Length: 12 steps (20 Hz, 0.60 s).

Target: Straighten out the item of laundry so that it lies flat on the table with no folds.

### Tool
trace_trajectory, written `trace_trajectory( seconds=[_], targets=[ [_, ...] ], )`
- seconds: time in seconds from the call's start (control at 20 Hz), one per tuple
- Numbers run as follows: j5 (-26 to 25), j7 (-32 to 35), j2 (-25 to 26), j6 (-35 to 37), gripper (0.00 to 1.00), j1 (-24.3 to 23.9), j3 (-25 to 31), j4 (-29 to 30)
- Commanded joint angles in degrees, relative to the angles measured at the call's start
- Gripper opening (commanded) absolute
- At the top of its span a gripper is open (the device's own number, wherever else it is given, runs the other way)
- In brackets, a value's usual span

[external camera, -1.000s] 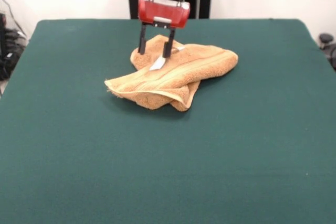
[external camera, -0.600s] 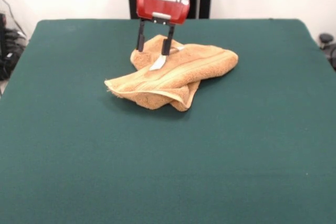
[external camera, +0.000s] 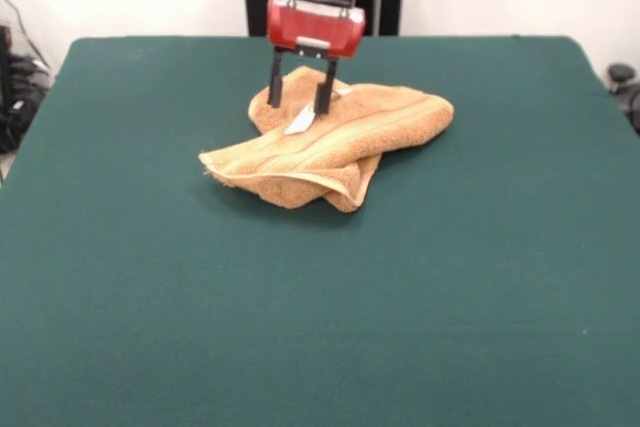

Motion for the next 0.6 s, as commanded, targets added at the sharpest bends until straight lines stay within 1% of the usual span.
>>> trace_trajectory(
  seconds=[0.05, 0.3, 0.5, 0.6],
  targets=[
    [4.0, 17.0, 7.1, -0.9, 1.0, 0.5, 9.5, -1.3],
    [5.0, 17.3, 7.7, -1.7, 1.0, 1.4, 9.3, -1.1],
    [6.0, 16.4, 7.1, -1.3, 1.0, 2.2, 8.5, -0.9],
    [5.6, 15.6, 7.2, -2.5, 1.0, 2.7, 8.0, -1.2]
  ],
)
